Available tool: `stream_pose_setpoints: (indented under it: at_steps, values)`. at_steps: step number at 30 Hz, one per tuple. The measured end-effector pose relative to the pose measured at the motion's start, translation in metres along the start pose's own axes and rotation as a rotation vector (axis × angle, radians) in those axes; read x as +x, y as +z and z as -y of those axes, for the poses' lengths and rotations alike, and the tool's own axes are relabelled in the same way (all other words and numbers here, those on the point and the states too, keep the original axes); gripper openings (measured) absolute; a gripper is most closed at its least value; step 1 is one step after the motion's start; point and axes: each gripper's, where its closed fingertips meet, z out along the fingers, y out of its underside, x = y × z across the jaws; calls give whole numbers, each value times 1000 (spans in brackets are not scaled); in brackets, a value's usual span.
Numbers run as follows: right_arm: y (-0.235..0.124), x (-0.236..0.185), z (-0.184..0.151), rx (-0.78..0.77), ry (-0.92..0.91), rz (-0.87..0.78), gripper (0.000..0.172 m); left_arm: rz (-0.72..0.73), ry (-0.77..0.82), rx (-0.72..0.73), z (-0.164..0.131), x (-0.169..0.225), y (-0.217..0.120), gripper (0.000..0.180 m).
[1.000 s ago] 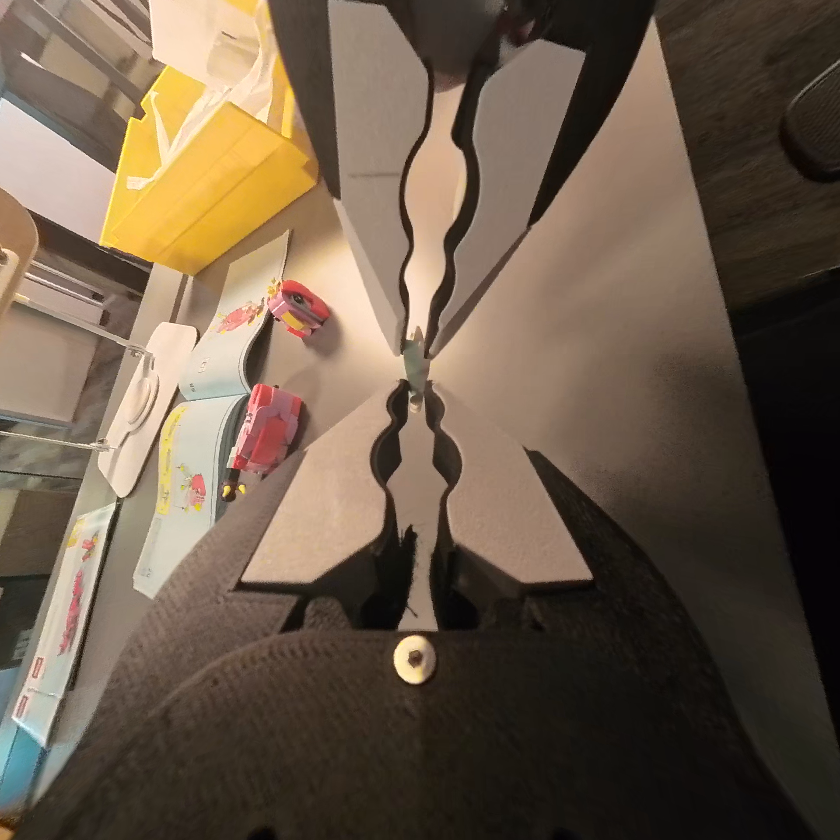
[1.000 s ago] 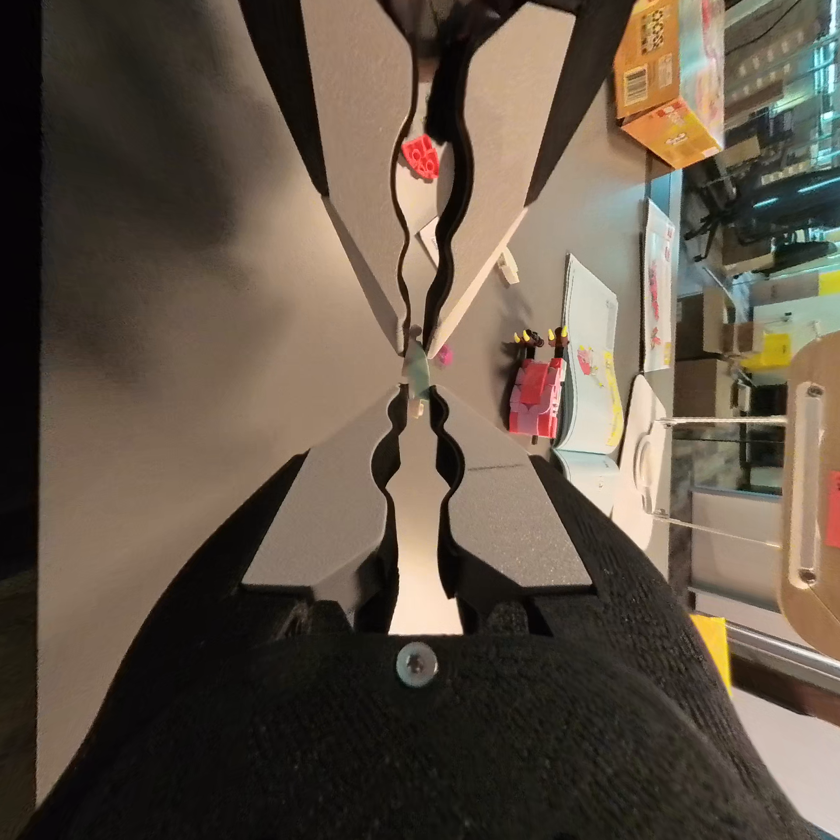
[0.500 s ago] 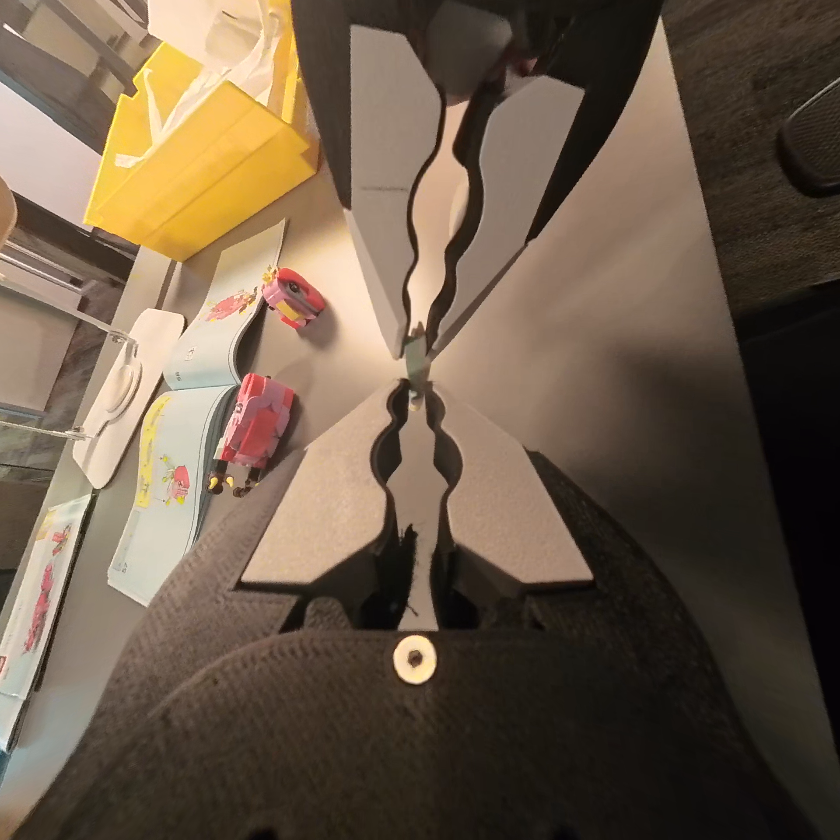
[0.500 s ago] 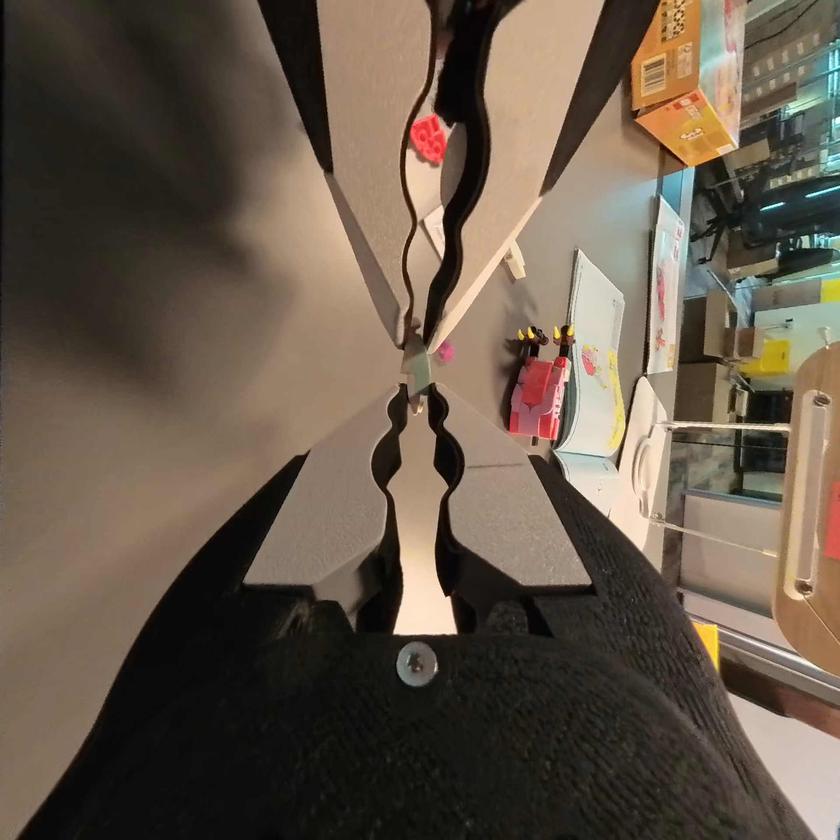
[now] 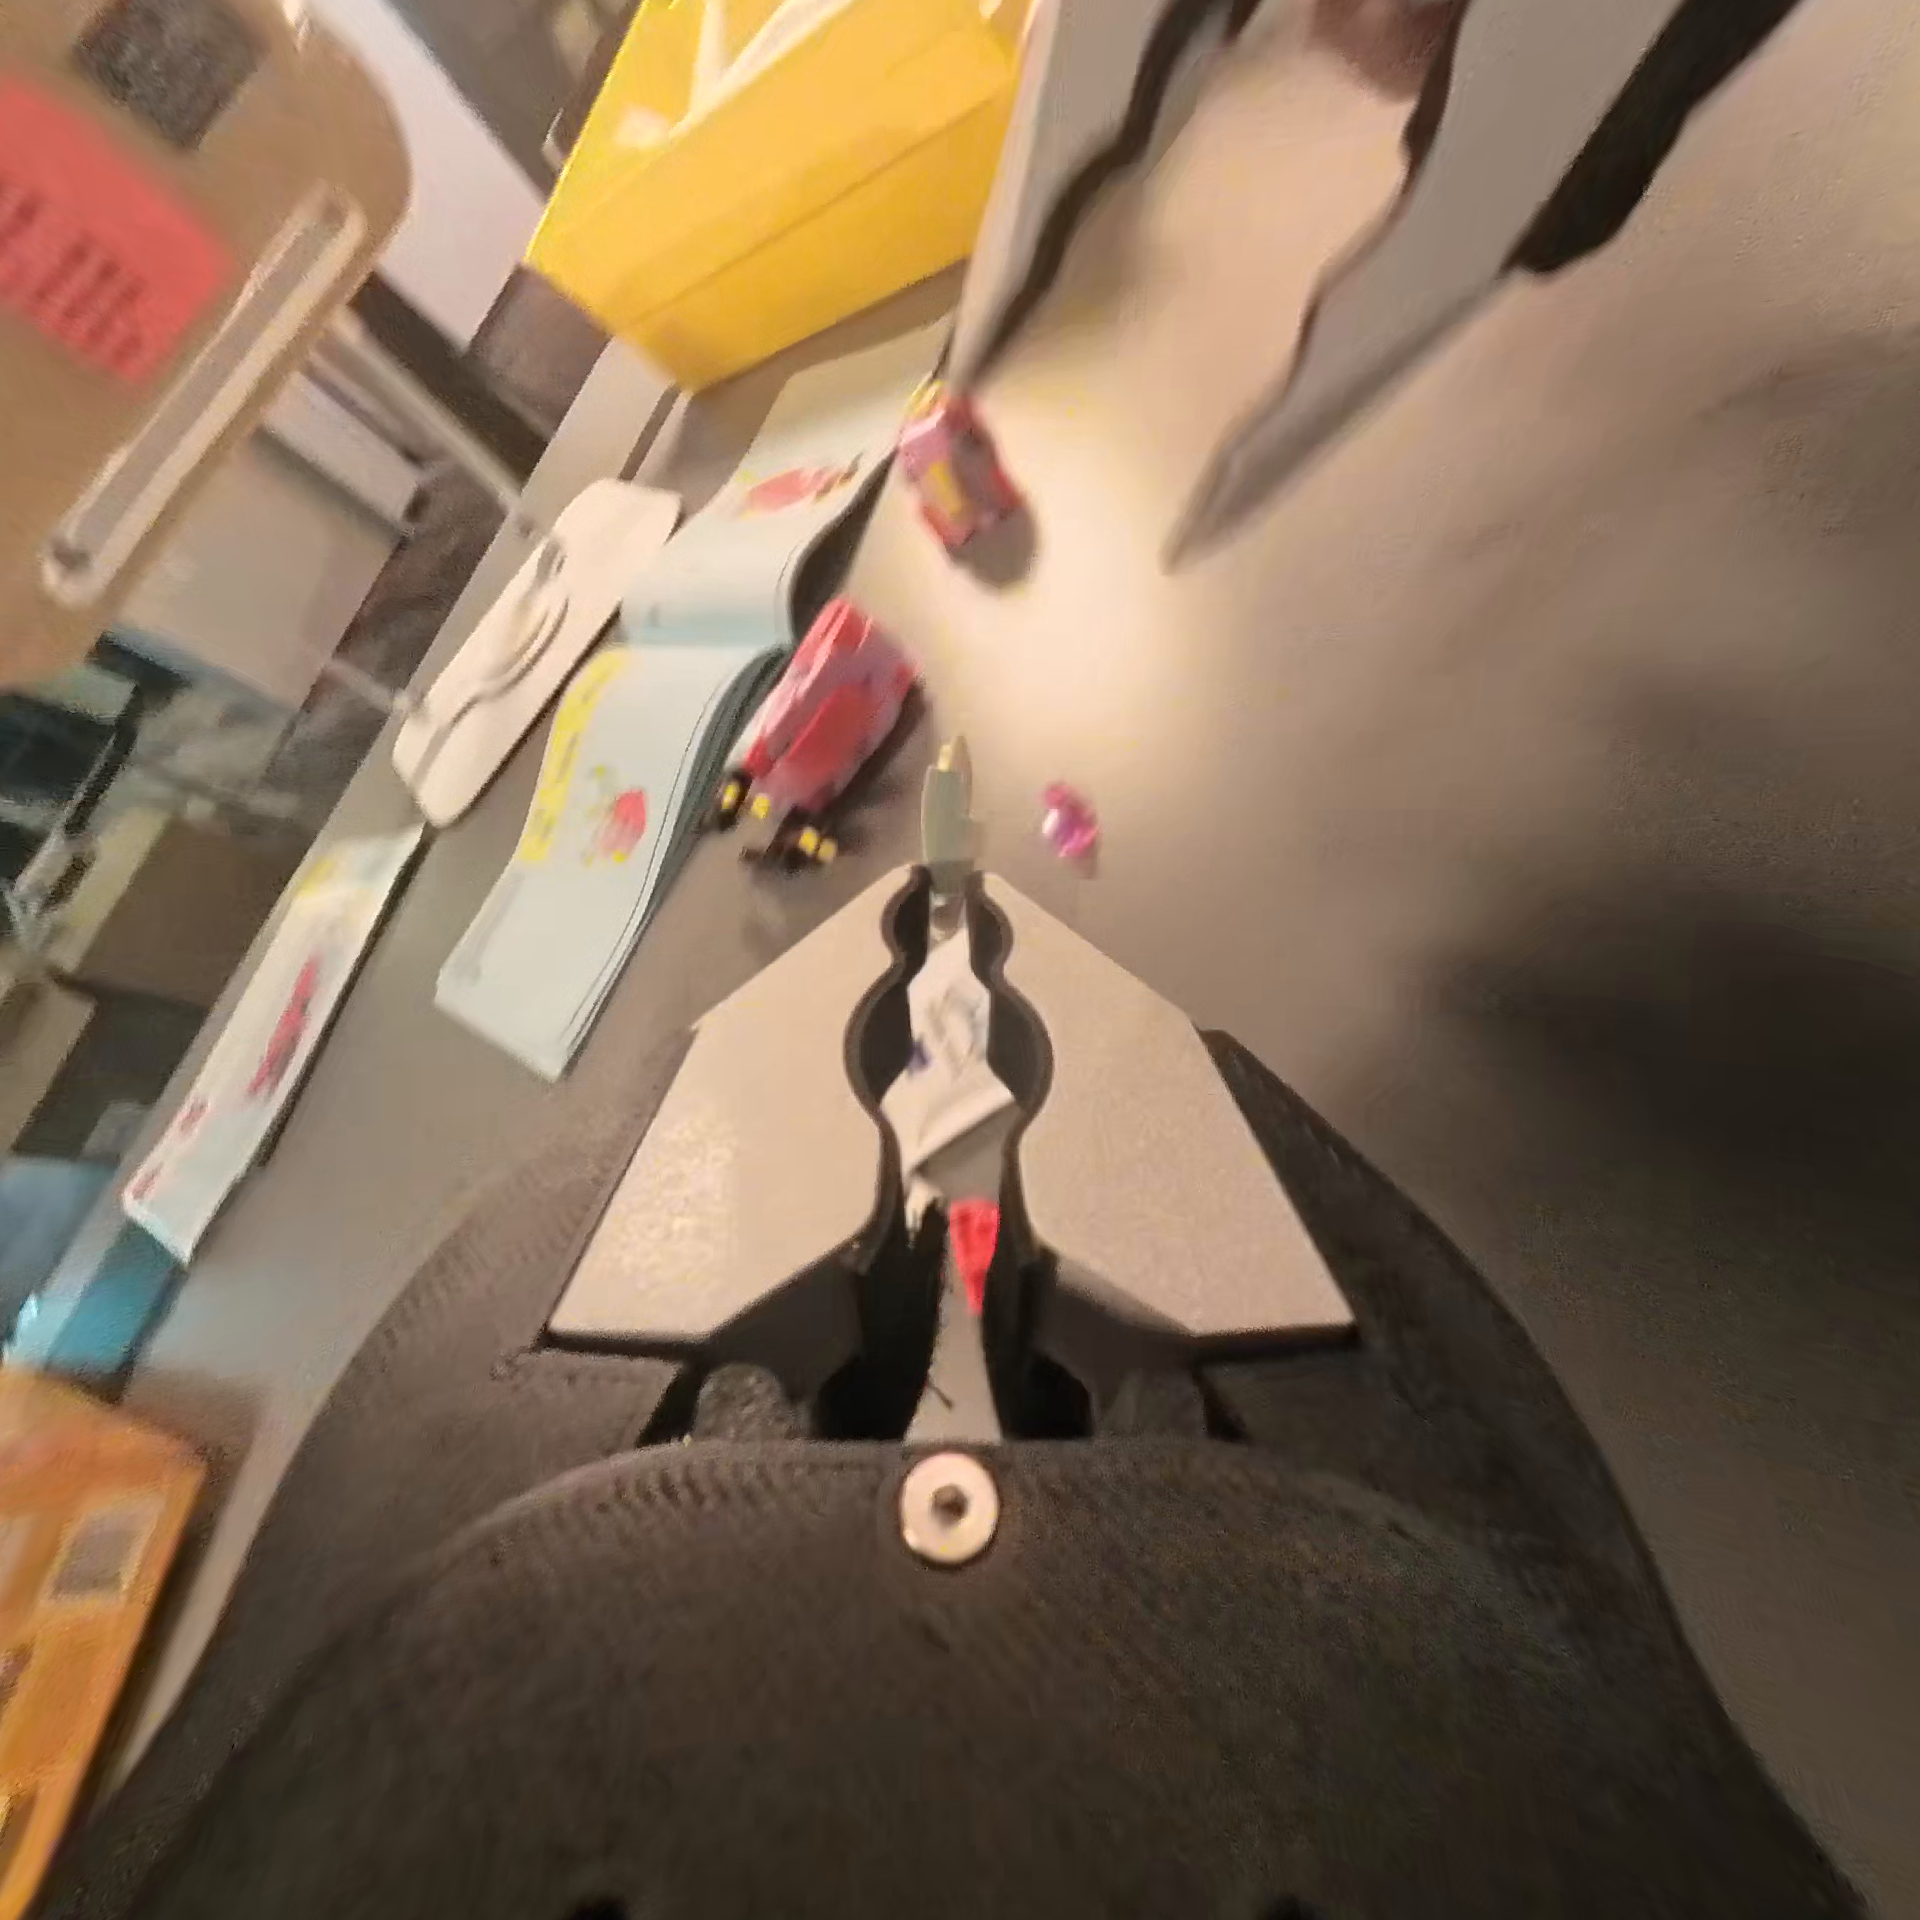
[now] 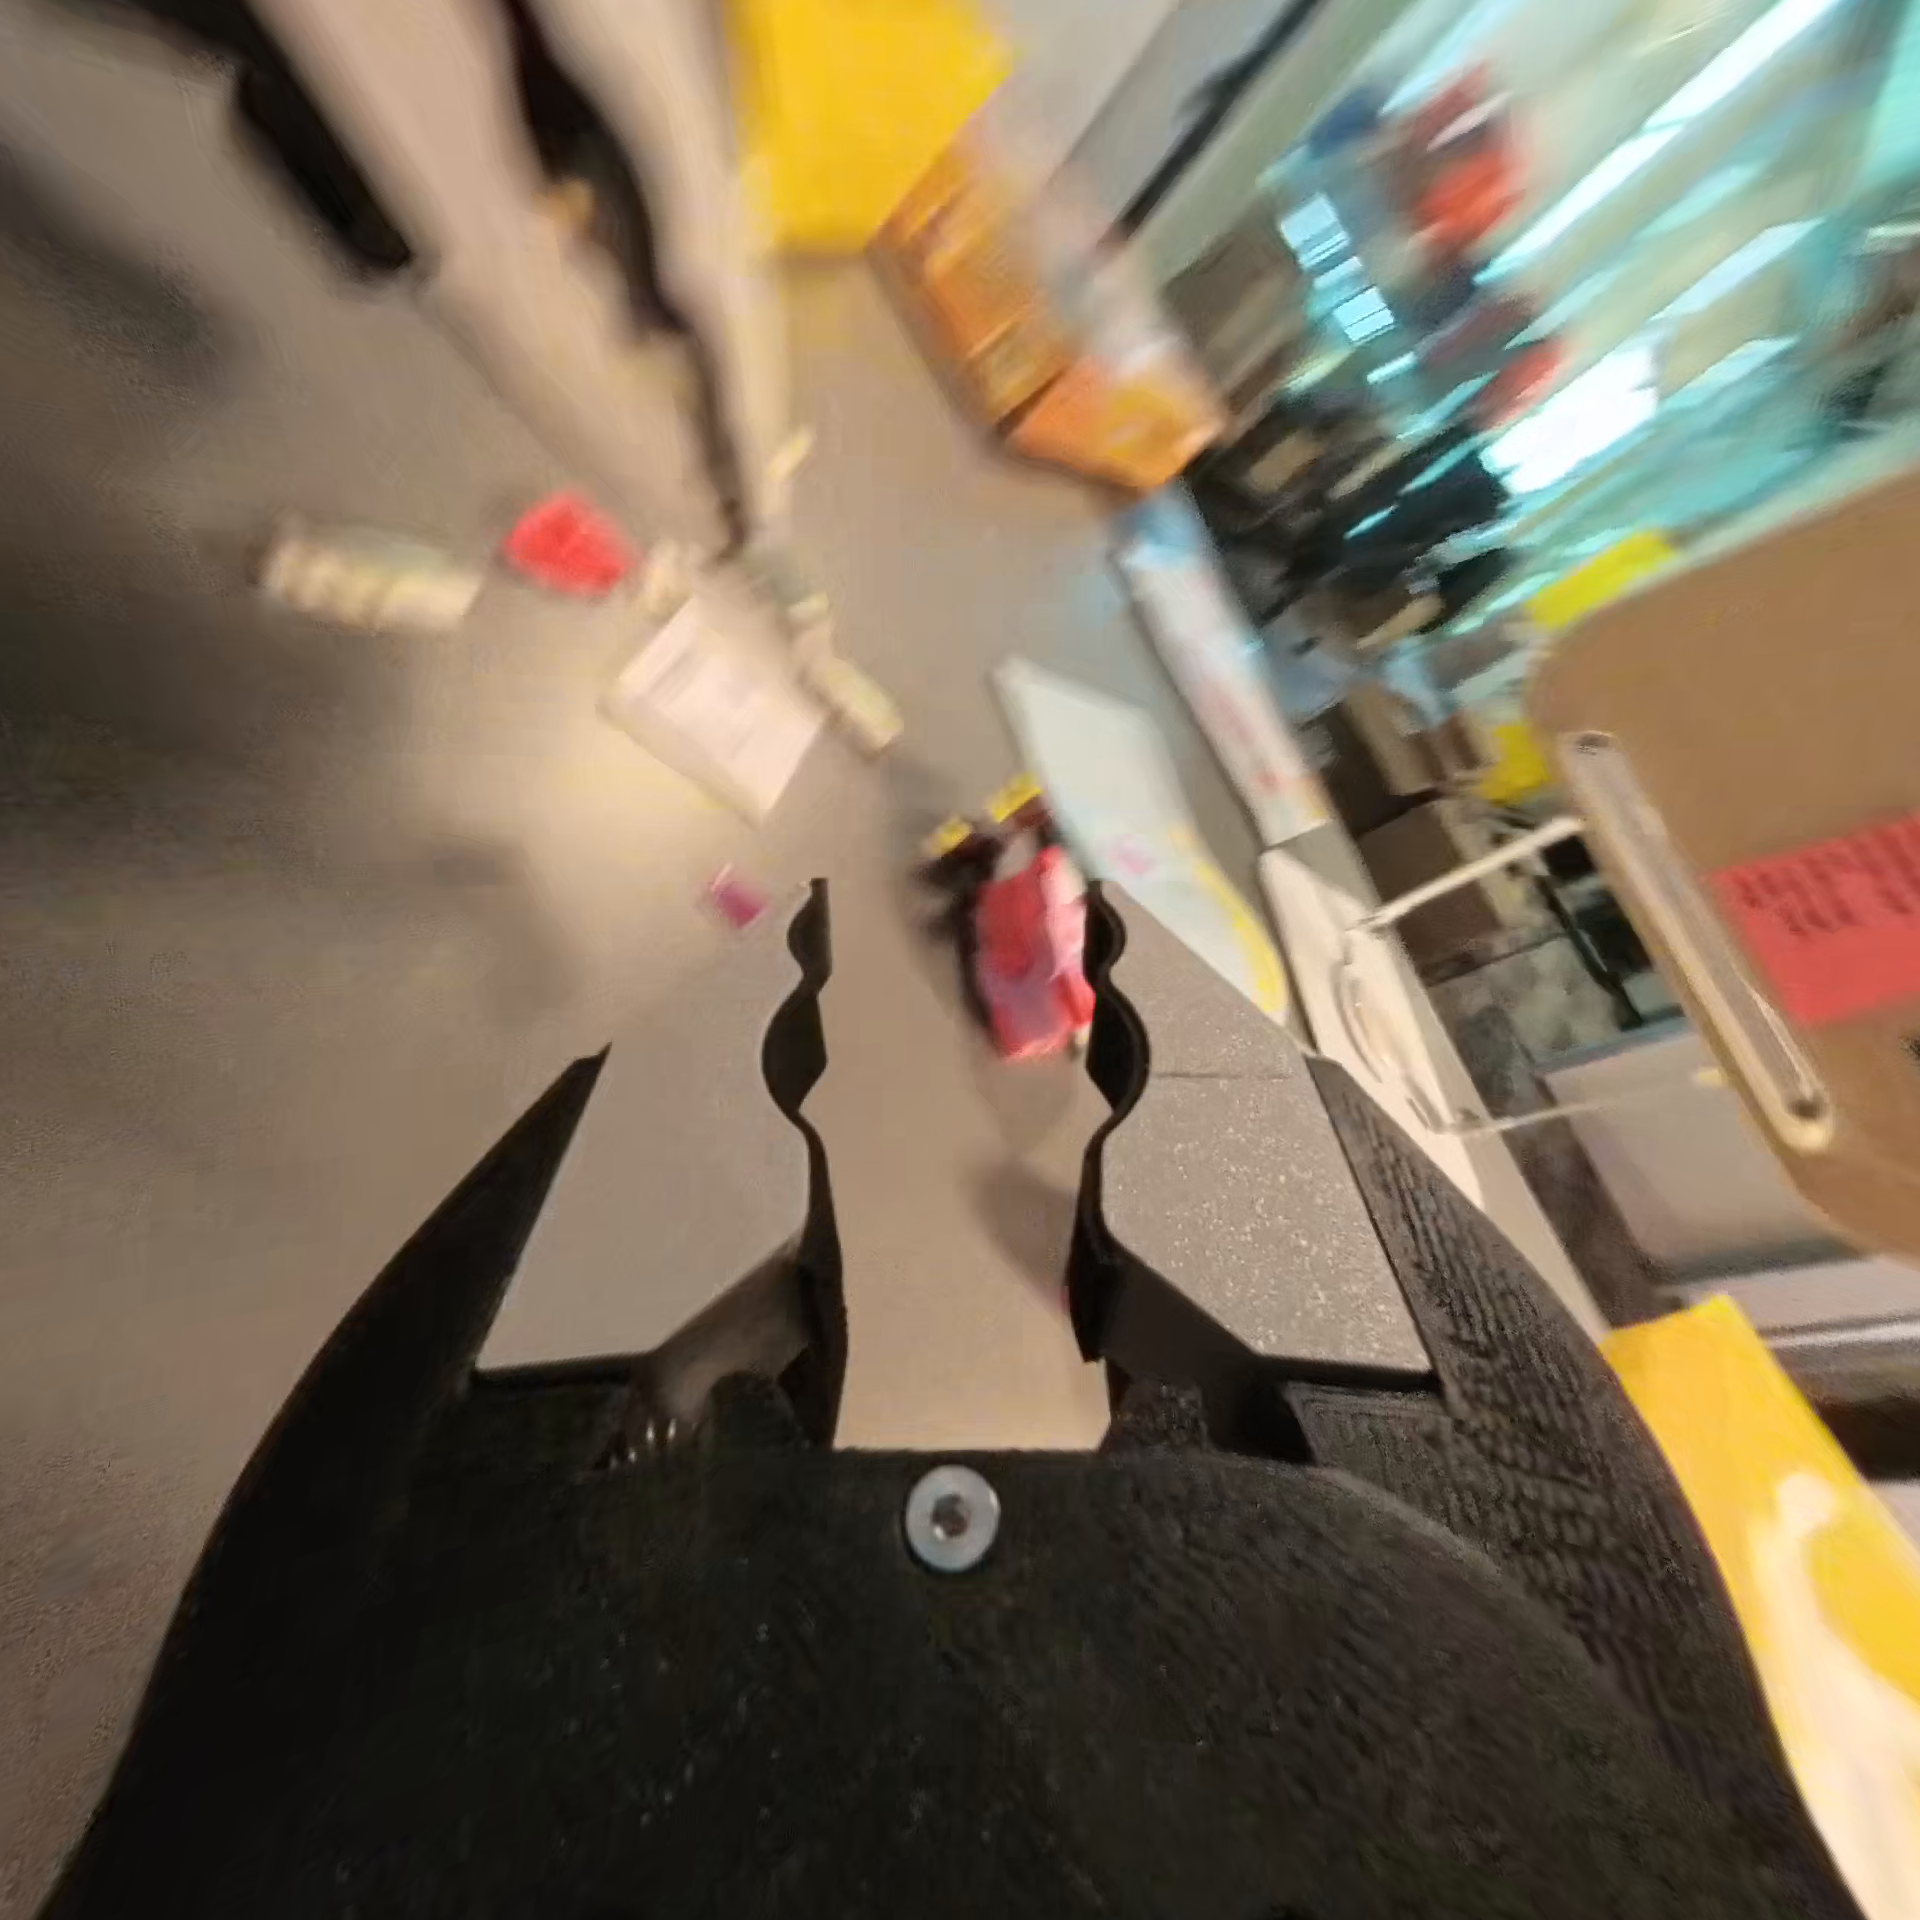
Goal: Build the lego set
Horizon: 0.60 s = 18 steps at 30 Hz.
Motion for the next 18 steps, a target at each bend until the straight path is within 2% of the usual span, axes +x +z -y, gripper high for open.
stream_pose_setpoints:
  at_steps: [3,6,9,13,18]
  values:
    - [-4,46,18,280,303,-233,40,6,-83,-66,-34,-8,-12,6]
    - [-4,81,15,411,282,-508,30,18,-70,-165,-64,-7,-17,6]
    - [26,95,6,407,355,-576,28,22,-87,-253,-86,-5,-17,6]
    - [46,117,13,476,514,-652,25,37,-236,-315,-95,-11,-22,6]
    - [55,114,20,480,476,-644,23,90,-459,-319,-104,-24,-30,6]
